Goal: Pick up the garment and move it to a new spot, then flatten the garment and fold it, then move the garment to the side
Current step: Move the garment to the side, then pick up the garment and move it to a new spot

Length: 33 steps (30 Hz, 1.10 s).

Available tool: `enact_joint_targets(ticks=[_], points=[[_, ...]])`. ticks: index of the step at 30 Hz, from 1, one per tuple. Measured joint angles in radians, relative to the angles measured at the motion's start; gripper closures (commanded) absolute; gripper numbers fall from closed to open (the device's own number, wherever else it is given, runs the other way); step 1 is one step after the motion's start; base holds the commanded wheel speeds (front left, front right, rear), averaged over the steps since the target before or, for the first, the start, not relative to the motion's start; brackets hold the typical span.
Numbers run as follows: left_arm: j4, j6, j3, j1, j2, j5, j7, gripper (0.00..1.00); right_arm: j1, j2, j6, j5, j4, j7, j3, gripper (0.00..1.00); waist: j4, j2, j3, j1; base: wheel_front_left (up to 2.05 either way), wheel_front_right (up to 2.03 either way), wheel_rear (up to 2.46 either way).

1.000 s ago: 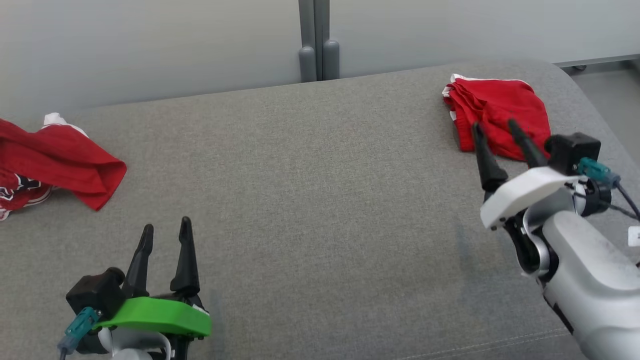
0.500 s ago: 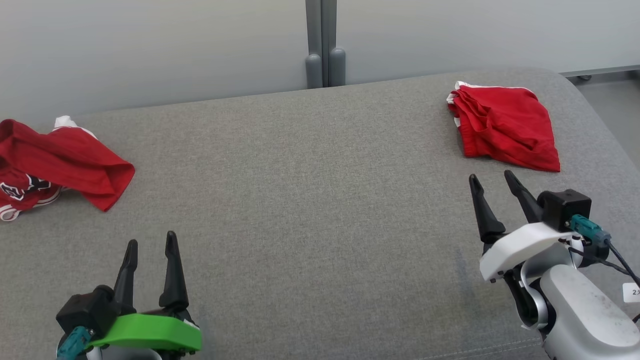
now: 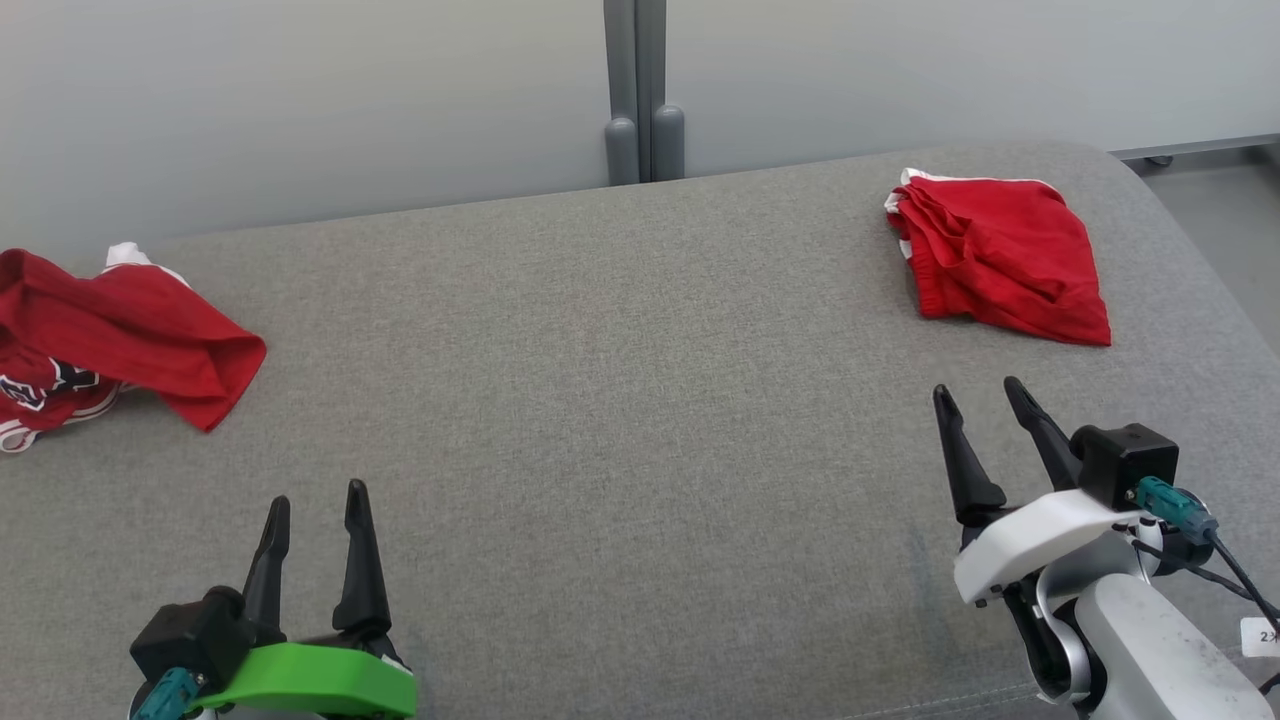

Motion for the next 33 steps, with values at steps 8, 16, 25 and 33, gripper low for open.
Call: enact_joint_targets(ticks=[8, 16, 25, 33], points=[[-0.003, 0.0, -0.003, 0.017, -0.003, 0.007, 0.0, 0.0, 0.034, 0.015, 0.0, -0.028, -0.03, 0.0, -0.021, 0.0, -0.002, 0.0, 0.0, 0.0, 0.0, 0.0, 0.0], [-0.004, 0.0, -0.006, 0.017, -0.005, 0.011, 0.0, 0.0, 0.056, 0.019, 0.0, -0.045, -0.052, 0.0, -0.038, 0.0, 0.001, 0.0, 0.002, 0.0, 0.0, 0.0, 0.0], [-0.001, -0.005, -0.026, 0.017, -0.007, 0.018, 0.0, 0.0, 0.091, 0.023, 0.0, -0.054, -0.071, 0.0, -0.068, 0.0, 0.023, 0.0, 0.004, 0.0, 0.0, 0.0, 0.0], [0.003, -0.005, -0.028, 0.016, -0.007, 0.022, 0.0, 0.0, 0.109, 0.025, 0.0, -0.065, -0.097, 0.0, -0.073, 0.0, 0.077, 0.0, 0.004, 0.0, 0.0, 0.0, 0.0]])
